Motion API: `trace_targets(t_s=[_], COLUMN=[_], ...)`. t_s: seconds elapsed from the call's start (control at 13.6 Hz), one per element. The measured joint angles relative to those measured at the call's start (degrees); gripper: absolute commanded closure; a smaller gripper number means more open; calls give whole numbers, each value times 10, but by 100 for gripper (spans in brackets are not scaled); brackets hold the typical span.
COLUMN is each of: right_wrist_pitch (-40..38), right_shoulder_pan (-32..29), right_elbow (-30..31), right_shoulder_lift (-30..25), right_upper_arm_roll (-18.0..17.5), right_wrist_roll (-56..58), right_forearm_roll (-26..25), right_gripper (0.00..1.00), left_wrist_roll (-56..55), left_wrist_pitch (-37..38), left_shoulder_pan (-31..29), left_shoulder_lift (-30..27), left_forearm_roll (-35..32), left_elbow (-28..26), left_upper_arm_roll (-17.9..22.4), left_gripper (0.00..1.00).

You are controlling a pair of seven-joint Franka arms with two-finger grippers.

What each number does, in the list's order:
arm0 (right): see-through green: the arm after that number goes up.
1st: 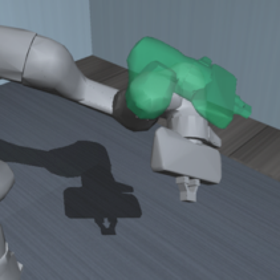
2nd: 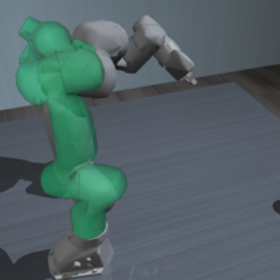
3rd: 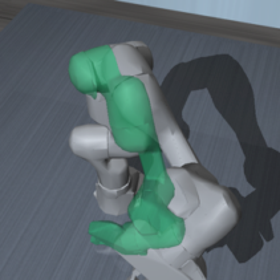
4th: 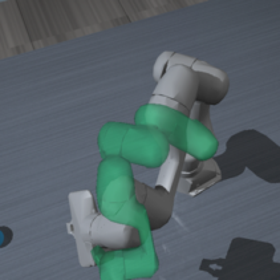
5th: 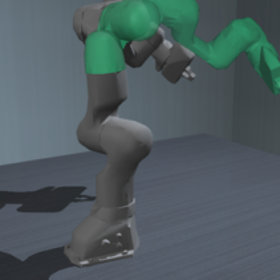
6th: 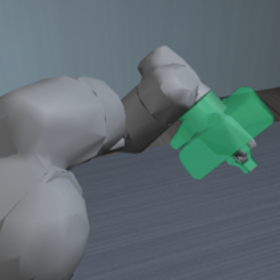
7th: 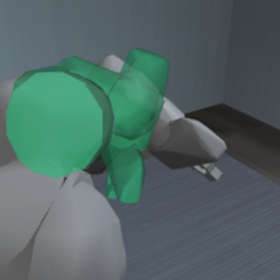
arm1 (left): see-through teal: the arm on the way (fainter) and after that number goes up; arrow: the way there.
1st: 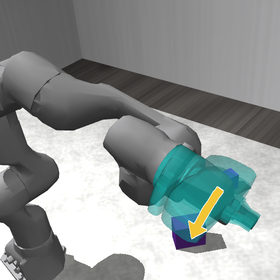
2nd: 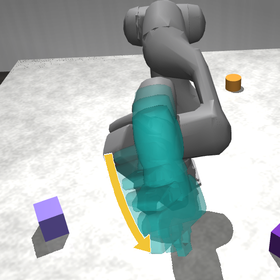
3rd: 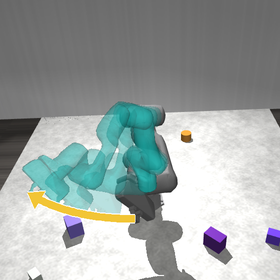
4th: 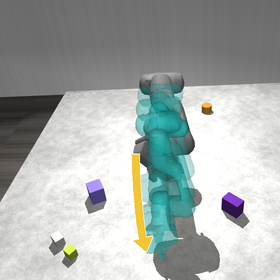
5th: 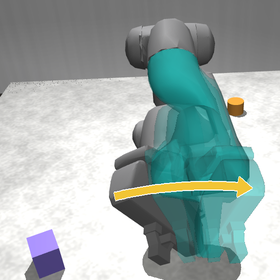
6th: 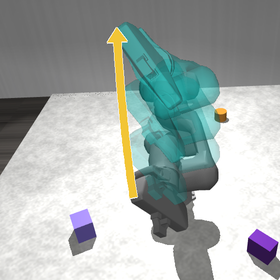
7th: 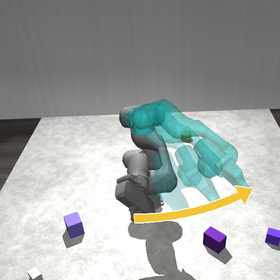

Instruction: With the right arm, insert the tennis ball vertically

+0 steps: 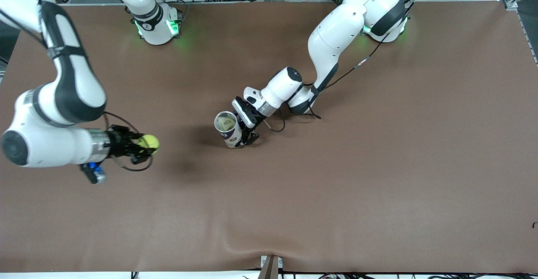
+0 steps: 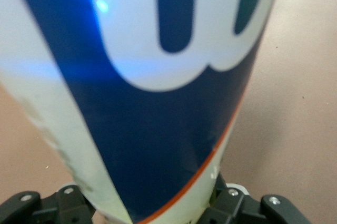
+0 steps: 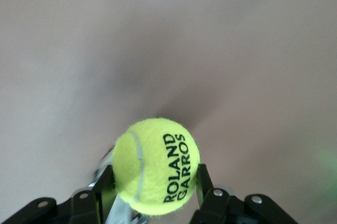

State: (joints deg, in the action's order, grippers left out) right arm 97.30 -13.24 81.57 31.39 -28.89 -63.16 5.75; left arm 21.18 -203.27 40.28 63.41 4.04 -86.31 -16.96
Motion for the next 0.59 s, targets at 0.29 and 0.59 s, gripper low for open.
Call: trace_targets(t_s=[0.29,0.59], right_wrist_pitch=[67,85], right_shoulder_pan=[12,80], right_elbow=[-4,6], right_shoulder_lift=[0,2], right_upper_arm_roll=[-104,-117], right_wrist_roll=[-186,-264], right_forearm_roll=[1,-1], right_gripper=[100,100], left_wrist_roll=[0,0], left_wrist_pitch=[0,0], left_shoulder_pan=[0,0], left_shoulder_lift=[0,0], left_forearm_roll=[0,0], left_elbow=[0,0], left_upper_arm_roll=[0,0], left_gripper=[20,20])
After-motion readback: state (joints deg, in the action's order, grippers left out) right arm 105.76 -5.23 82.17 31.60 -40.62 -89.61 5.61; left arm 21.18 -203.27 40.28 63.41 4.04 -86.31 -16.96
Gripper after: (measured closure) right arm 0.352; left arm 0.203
